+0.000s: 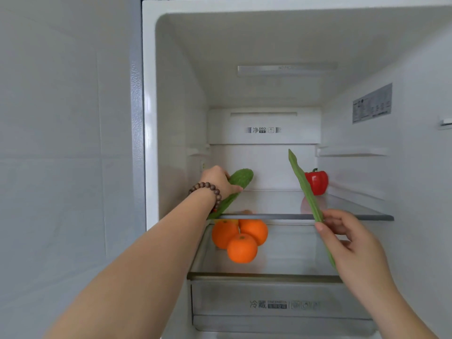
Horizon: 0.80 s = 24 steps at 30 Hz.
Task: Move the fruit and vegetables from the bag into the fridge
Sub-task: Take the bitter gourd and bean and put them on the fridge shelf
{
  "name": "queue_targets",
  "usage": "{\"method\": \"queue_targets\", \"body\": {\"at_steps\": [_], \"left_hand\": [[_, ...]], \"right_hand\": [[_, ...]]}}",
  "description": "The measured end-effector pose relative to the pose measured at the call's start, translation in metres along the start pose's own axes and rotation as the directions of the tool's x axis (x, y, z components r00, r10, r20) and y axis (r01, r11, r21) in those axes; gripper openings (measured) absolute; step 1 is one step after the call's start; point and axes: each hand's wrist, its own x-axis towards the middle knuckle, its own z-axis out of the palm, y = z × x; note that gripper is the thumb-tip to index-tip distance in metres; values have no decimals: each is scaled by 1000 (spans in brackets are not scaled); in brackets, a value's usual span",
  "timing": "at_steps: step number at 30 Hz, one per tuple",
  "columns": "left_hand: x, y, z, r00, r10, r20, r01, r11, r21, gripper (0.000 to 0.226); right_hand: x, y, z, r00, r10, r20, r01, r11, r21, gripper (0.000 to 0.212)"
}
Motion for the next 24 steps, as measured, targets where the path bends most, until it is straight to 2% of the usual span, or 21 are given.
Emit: {"method": "queue_targets", "body": {"at_steps": [2, 5, 9, 12, 15, 18, 24], "left_hand": [[-2, -1, 0, 998, -2, 56, 0, 999, 38, 57], [-18, -5, -2, 999, 17, 44, -20, 998, 59, 62], [-53, -15, -1, 994, 48, -99, -52, 998, -39, 61], [-71, -22, 11, 966, 79, -248, -96, 994, -56, 46], [-76, -23, 24, 929, 52, -367, -87, 993, -79, 31], [-74, -19, 32, 884, 4, -467, -61, 993, -105, 25], [-63, -19, 46, 849, -62, -525, 7, 994, -105, 24]], "right_hand": [[5, 3, 3, 1000, -12, 3, 12, 1000, 18, 14], [12, 7, 6, 1000, -12, 9, 12, 999, 45, 14], [20, 8, 7, 999, -27, 36, 25, 997, 67, 13], [28, 6, 7, 999, -43, 34, 40, 995, 93, 13], [40, 5, 7, 998, -55, 21, 52, 990, 134, 14], [54, 1, 9, 995, -101, 4, 99, 984, 149, 14], [93, -4, 21, 967, -245, 62, 242, 969, 56, 18]]}}
